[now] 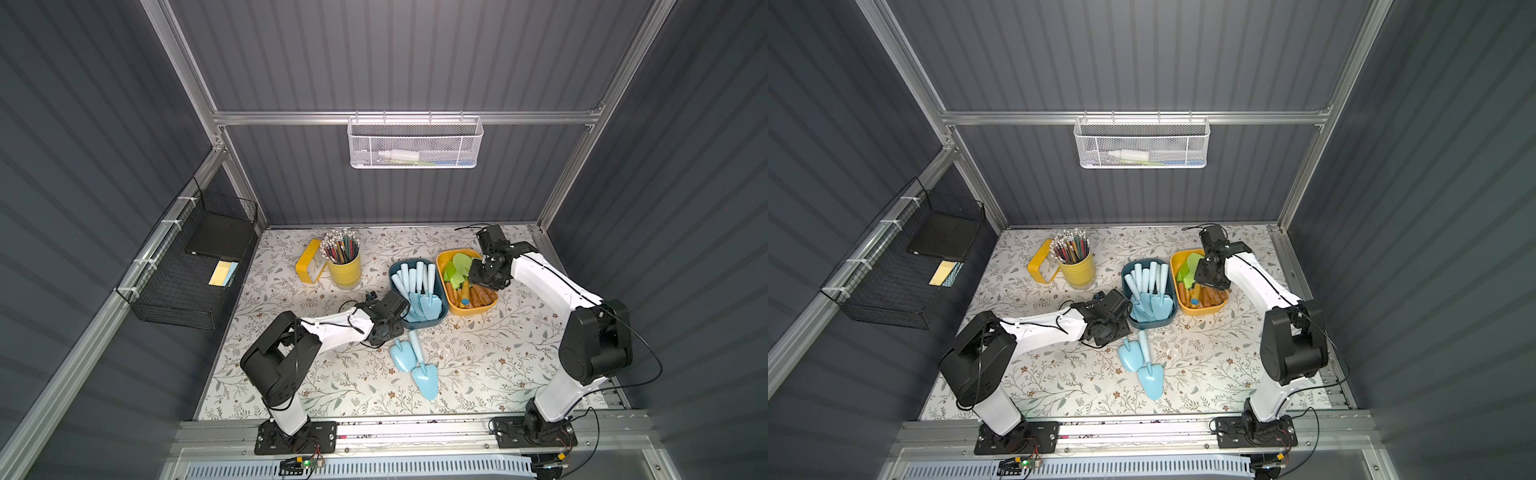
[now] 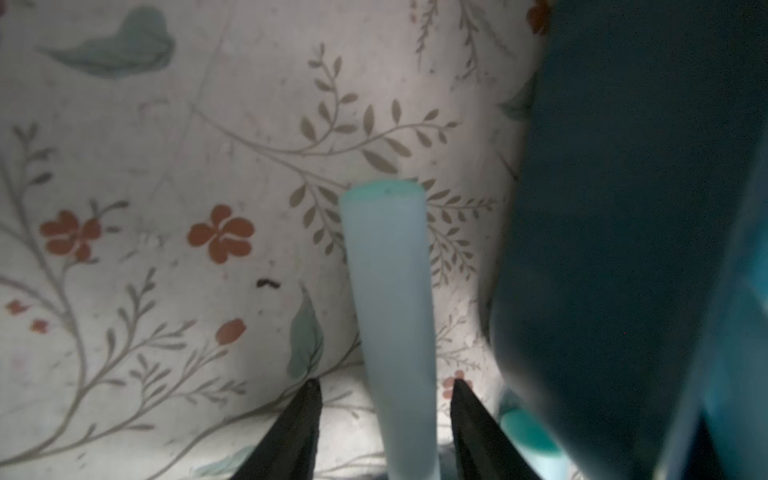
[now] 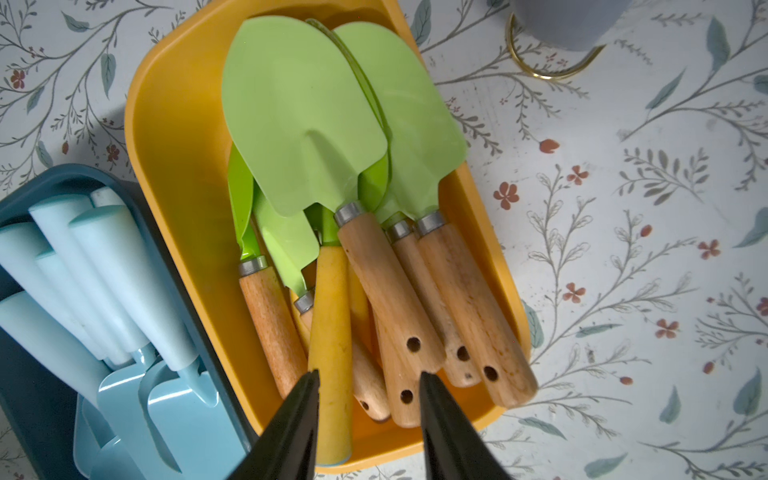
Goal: Sort the small shovels by color and place them into the storage box
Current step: Pick up the shovel from the center of the board.
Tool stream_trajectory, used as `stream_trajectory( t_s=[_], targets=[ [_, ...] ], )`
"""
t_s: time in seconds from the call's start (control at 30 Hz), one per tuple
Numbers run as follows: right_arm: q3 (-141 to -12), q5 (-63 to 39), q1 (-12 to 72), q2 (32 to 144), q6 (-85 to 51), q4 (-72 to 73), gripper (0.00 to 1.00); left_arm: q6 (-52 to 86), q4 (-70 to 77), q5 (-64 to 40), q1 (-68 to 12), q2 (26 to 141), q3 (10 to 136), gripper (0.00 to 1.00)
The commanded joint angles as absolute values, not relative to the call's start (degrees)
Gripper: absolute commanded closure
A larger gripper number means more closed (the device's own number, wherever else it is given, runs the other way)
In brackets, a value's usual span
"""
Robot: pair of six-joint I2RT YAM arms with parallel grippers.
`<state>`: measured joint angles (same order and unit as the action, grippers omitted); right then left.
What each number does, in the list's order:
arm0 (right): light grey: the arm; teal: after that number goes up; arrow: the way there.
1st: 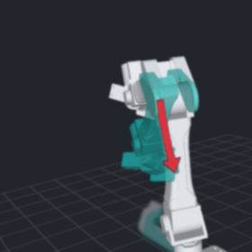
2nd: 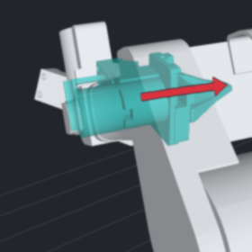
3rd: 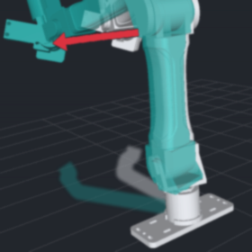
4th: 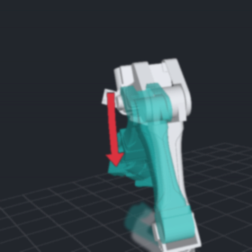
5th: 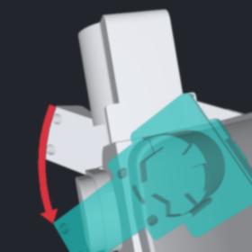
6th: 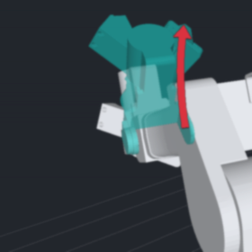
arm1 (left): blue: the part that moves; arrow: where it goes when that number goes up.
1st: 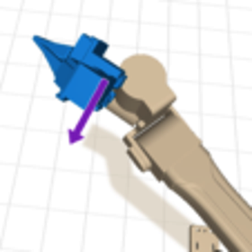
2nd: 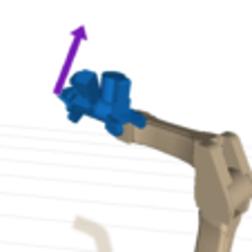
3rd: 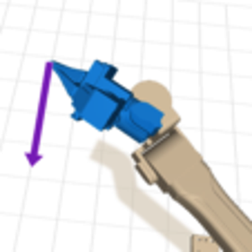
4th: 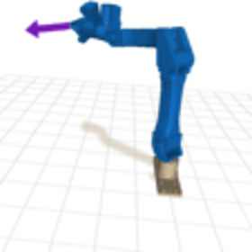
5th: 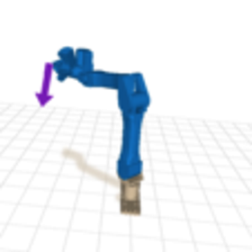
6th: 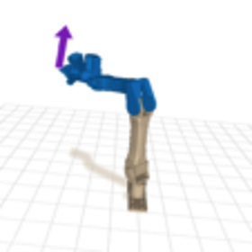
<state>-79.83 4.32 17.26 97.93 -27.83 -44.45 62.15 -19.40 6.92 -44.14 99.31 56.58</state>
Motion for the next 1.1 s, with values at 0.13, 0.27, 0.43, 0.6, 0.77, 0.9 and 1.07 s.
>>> stream_trajectory(
  t_s=[0.13, 0.27, 0.43, 0.6, 0.77, 0.9, 1.07],
  targets=[
    [-77.3, 4.0, 16.0, 96.9, -27.9, -44.4, 0.57, 56.0, -22.6, 6.6, -43.7, 103.8, 57.0, 0.80],
    [-76.0, 3.4, 15.5, 96.7, -28.1, -43.7, 0.57, 55.7, -27.1, 10.0, -43.7, 103.5, 58.9, 1.00],
    [-75.9, 2.6, 15.1, 97.0, -28.4, -43.4, 0.57, 56.8, -38.7, 21.0, -43.6, 103.2, 68.2, 1.00],
    [-76.9, 1.2, 14.9, 98.3, -28.6, -43.9, 0.57, 51.4, -41.8, 25.3, -42.9, 103.7, 82.8, 1.00],
    [-77.4, 0.6, 14.9, 98.5, -28.7, -44.3, 0.57, 46.6, -41.8, 22.4, -42.4, 108.1, 99.7, 1.00],
    [-77.0, 1.6, 15.0, 98.0, -28.7, -44.4, 0.57, 42.1, -41.7, 20.1, -42.4, 114.5, 111.9, 1.00],
    [-76.7, 2.8, 14.8, 97.0, -28.4, -44.2, 0.57, 38.6, -41.6, 21.7, -42.4, 121.3, 117.9, 1.00]
  ],
)
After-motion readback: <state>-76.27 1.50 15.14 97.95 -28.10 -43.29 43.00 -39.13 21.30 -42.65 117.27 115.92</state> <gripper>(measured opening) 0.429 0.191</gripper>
